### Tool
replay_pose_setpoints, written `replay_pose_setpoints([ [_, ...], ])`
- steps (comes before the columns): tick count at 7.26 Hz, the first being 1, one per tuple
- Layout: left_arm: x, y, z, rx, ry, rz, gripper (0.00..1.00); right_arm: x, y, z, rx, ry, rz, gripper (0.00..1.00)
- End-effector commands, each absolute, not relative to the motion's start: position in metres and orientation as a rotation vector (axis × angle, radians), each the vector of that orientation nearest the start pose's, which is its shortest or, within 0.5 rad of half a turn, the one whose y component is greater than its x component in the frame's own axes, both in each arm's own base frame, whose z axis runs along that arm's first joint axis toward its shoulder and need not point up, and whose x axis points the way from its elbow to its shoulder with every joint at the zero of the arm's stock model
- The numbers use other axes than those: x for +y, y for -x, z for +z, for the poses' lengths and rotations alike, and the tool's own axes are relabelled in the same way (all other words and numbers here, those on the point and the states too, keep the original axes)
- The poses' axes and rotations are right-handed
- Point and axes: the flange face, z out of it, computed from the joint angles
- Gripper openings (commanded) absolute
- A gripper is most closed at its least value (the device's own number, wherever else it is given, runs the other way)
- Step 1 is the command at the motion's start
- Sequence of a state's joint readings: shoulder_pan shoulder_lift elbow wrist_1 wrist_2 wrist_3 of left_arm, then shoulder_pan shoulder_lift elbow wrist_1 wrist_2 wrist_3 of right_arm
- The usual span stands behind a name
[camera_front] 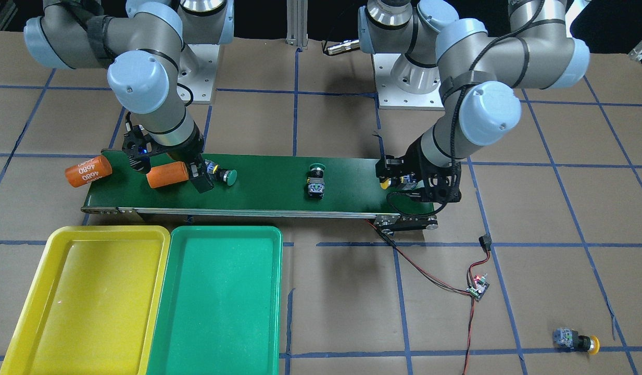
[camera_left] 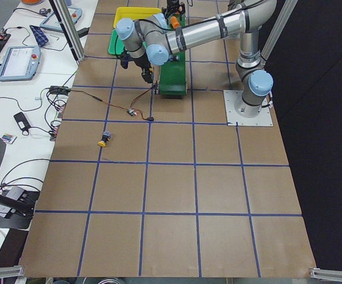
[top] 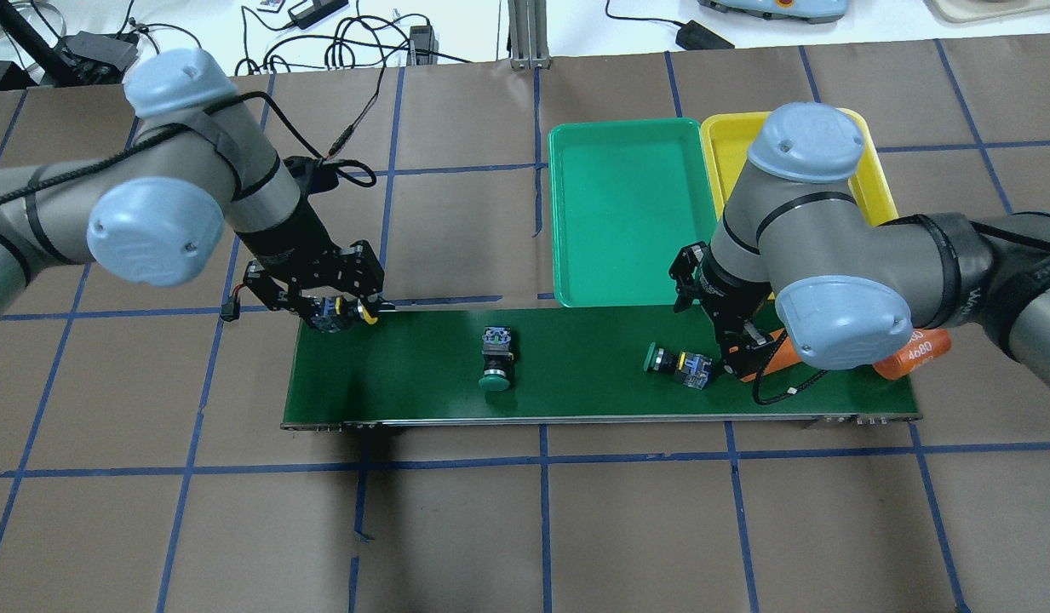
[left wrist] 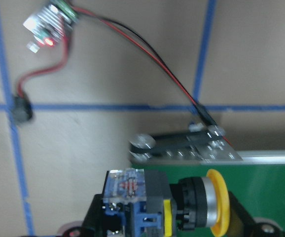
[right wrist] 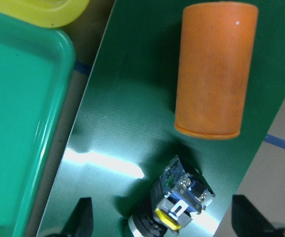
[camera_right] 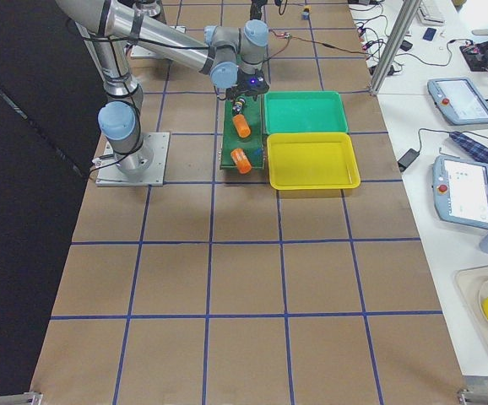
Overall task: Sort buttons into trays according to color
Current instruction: 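Place the yellow-capped button on the conveyor while the right gripper grasps a green-capped button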
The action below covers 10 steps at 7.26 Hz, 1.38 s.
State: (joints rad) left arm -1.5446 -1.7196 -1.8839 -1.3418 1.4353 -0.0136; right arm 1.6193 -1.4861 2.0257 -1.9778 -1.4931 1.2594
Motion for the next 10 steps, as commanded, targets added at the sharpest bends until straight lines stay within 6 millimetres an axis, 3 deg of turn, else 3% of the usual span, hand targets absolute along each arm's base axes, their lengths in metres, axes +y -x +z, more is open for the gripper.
replay_pose_setpoints([
  [1,-0.478,0.168,0.259,3.254,0.056,0.223,0.11,-0.456,-0.152,0.250,2.575,-1.853,0.292,1.00],
  [2,-0.471,0.171,0.258,3.255,0.044,0.233,0.86,-0.456,-0.147,0.250,2.565,-1.877,0.310,1.00],
  [3,-0.470,0.170,0.269,3.260,0.039,0.185,1.00,-0.453,-0.144,0.247,2.561,-1.891,0.343,1.00],
  [4,-0.476,0.168,0.293,3.266,0.034,0.115,1.00,-0.452,-0.143,0.247,2.558,-1.893,0.347,0.85],
  [5,-0.489,0.154,0.318,3.243,0.055,0.108,1.00,-0.453,-0.143,0.245,2.572,-1.886,0.337,0.34],
  [6,-0.510,0.126,0.342,3.221,0.085,0.137,1.00,-0.456,-0.143,0.246,2.577,-1.874,0.326,0.00],
  [7,-0.538,0.094,0.367,3.224,0.081,0.086,1.00,-0.457,-0.143,0.250,2.572,-1.870,0.313,0.00],
  [8,-0.568,0.035,0.369,3.226,-0.020,0.069,1.00,-0.456,-0.138,0.252,2.620,-1.884,0.256,0.00],
  [9,-0.599,-0.041,0.351,3.230,0.088,0.087,1.00,-0.467,-0.135,0.268,2.629,-1.877,0.165,0.00],
  [10,-0.632,-0.092,0.329,3.200,0.037,0.088,1.00,-0.489,-0.135,0.294,2.608,-1.859,0.087,0.00],
])
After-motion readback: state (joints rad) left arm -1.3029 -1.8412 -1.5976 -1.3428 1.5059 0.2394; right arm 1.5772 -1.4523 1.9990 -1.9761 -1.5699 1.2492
